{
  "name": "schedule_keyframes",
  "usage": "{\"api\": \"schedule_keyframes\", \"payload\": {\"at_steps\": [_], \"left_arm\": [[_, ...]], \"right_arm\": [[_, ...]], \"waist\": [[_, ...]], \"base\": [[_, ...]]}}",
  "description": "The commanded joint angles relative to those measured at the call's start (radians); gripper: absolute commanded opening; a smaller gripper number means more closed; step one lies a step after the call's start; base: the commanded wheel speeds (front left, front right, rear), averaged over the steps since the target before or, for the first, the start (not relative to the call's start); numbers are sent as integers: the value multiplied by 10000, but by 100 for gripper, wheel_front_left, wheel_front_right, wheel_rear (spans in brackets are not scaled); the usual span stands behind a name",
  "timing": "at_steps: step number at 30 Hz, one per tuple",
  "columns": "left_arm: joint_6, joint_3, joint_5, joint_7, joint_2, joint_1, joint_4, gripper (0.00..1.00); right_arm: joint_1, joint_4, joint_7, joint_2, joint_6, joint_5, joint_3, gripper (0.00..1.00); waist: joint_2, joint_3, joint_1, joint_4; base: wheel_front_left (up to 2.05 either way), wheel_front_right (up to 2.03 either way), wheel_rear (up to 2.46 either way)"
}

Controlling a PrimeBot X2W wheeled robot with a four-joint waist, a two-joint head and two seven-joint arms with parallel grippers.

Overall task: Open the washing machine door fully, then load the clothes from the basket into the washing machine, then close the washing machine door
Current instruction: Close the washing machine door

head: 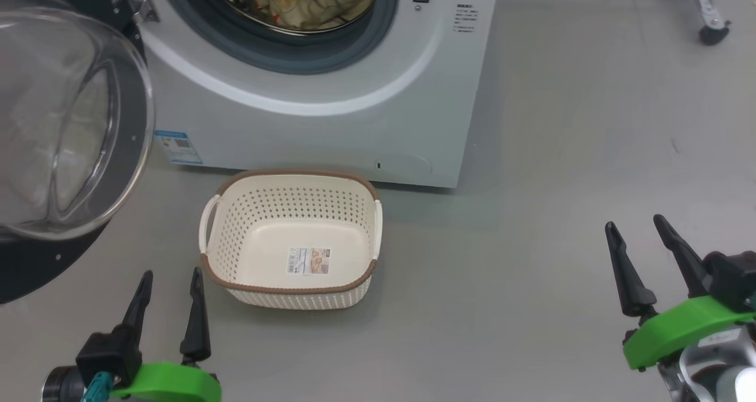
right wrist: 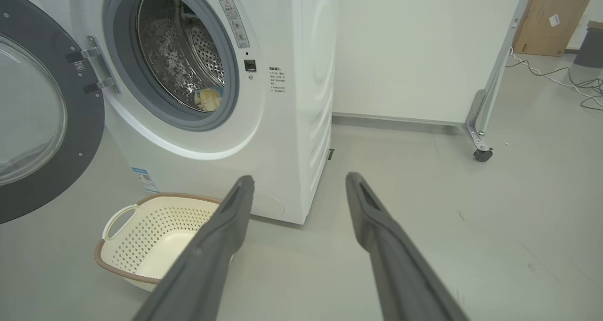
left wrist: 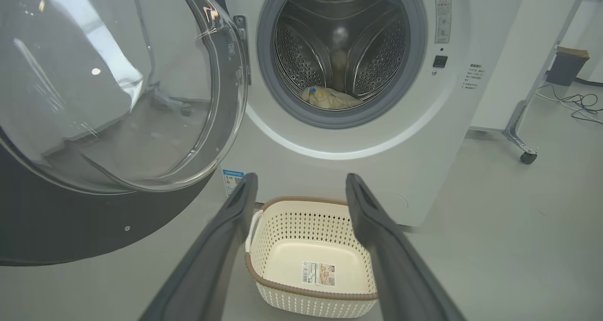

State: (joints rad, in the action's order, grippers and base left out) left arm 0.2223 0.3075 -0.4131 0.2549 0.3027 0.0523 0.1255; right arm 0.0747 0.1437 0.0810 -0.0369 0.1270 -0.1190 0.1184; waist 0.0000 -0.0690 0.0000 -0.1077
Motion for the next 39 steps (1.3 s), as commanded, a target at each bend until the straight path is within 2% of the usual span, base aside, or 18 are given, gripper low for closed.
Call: {"api": "schedule_keyframes", "payload": {"at_steps": [1, 12, 22, 26, 39], "left_arm": [[55, -411, 113, 64, 119, 440, -255, 100], [120, -421, 194, 67, 2, 375, -184, 100], [212, -477, 190, 33, 177, 178, -270, 100], [239, -470, 182, -8, 250, 85, -335, 100], [425, -453, 161, -157, 391, -103, -545, 100]], "right_arm": [[-525, 434, 28, -134, 37, 80, -202, 100], [-625, 257, 14, -143, 37, 9, -358, 100], [-590, -84, -123, -137, 37, -160, -769, 100], [-617, -194, -156, -136, 37, -186, -913, 100], [-782, -559, -273, -134, 37, -283, -1233, 100]], "waist": [[0, -14, 0, -482], [0, 174, 0, -2659], [0, 457, 0, -3959], [0, 518, 0, -4192], [0, 661, 0, -4163]], "base": [[0, 0, 0], [0, 0, 0], [0, 0, 0], [0, 0, 0], [0, 0, 0]]}}
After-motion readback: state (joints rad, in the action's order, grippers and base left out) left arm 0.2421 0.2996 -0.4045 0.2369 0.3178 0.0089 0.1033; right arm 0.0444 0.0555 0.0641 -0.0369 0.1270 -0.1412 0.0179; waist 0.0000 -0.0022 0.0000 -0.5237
